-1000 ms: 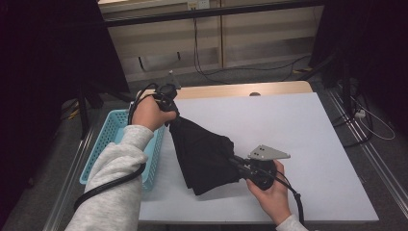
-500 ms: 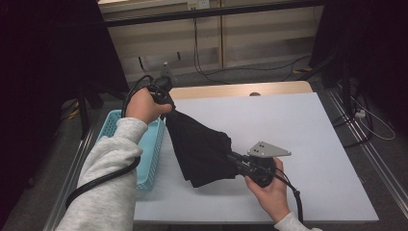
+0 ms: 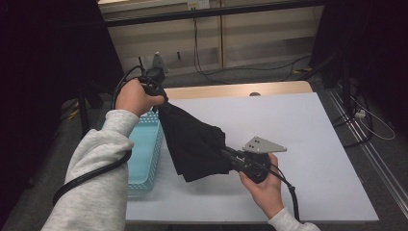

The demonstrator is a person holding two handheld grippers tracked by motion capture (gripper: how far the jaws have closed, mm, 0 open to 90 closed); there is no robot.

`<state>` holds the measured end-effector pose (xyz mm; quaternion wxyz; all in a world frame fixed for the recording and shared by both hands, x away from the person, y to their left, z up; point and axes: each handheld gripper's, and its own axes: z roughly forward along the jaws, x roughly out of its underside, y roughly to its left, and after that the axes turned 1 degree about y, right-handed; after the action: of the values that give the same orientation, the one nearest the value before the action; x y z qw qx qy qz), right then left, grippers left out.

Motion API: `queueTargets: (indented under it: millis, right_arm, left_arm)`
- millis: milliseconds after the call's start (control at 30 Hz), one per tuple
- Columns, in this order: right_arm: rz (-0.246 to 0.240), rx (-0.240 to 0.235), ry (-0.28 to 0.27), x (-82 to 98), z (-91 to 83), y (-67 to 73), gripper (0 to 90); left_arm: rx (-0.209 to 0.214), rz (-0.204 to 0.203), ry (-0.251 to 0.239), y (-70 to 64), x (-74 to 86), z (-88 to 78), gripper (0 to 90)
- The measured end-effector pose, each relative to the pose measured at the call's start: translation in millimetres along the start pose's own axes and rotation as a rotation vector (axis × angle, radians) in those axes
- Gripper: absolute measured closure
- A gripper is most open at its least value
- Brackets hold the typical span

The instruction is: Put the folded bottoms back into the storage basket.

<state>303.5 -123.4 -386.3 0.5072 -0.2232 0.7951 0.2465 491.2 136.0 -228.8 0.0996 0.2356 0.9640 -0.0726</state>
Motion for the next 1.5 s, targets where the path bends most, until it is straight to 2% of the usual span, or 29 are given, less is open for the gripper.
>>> queueTargets:
  millis: [233,733,1033,1500]
  right_arm:
    - [-0.012,-0.005,-0.016,-3.8,5.7,3.6,83.5]
    - [-0.029,-0.034,-0.032,-19.1,9.0,16.1,83.4]
    - [-0.041,-0.042,-0.039,-25.7,14.8,22.5,83.4]
    - [-0.06,-0.061,-0.05,-42.3,25.9,34.0,83.4]
  left_arm:
    - [-0.008,-0.004,-0.005,4.0,1.0,-11.0,83.7]
    - [-0.043,-0.022,0.054,16.7,-2.1,-25.5,83.8]
    - [-0.061,-0.047,0.082,23.4,-4.1,-32.7,83.8]
    - [-0.086,-0.065,0.079,37.5,-6.1,-50.1,83.8]
